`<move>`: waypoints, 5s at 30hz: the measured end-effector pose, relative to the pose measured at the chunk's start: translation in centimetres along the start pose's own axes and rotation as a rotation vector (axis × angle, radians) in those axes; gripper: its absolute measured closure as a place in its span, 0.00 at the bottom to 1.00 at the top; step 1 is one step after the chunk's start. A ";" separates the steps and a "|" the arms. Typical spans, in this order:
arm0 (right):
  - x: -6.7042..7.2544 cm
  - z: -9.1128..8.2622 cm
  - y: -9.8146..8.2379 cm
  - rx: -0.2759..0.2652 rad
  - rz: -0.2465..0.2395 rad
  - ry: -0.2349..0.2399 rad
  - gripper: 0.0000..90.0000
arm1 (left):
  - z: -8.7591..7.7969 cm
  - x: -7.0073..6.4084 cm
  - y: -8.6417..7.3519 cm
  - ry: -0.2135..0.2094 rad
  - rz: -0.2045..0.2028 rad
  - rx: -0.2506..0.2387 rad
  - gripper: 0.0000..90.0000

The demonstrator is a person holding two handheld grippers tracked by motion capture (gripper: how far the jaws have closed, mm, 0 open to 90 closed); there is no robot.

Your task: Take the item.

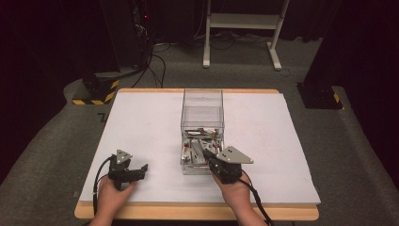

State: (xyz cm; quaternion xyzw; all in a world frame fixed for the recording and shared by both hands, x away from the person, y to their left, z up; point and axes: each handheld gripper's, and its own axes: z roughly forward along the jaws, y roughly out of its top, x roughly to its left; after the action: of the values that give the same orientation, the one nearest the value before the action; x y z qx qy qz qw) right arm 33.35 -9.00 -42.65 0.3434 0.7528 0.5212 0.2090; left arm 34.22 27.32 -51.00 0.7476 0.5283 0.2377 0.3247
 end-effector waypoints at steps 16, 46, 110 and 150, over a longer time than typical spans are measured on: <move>-0.3 -0.7 0.4 -0.034 0.004 -0.011 1.00 | 0.0 0.0 0.0 -0.001 0.001 0.001 0.15; -1.0 -2.2 1.6 -0.101 0.004 -0.027 1.00 | 0.0 0.0 0.0 0.000 -0.001 0.000 0.15; -9.1 -4.3 0.9 -0.131 0.082 -0.254 1.00 | 0.0 0.0 0.0 0.000 0.000 0.000 0.15; -13.6 -0.6 -3.6 0.053 0.180 -0.324 1.00 | 0.0 0.0 0.0 0.000 0.000 -0.001 0.15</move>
State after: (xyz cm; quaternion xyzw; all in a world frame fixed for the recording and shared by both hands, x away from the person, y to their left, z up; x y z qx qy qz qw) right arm 41.10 -20.16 -46.37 0.4941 0.6890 0.4559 0.2709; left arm 34.21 27.31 -51.01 0.7475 0.5282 0.2378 0.3251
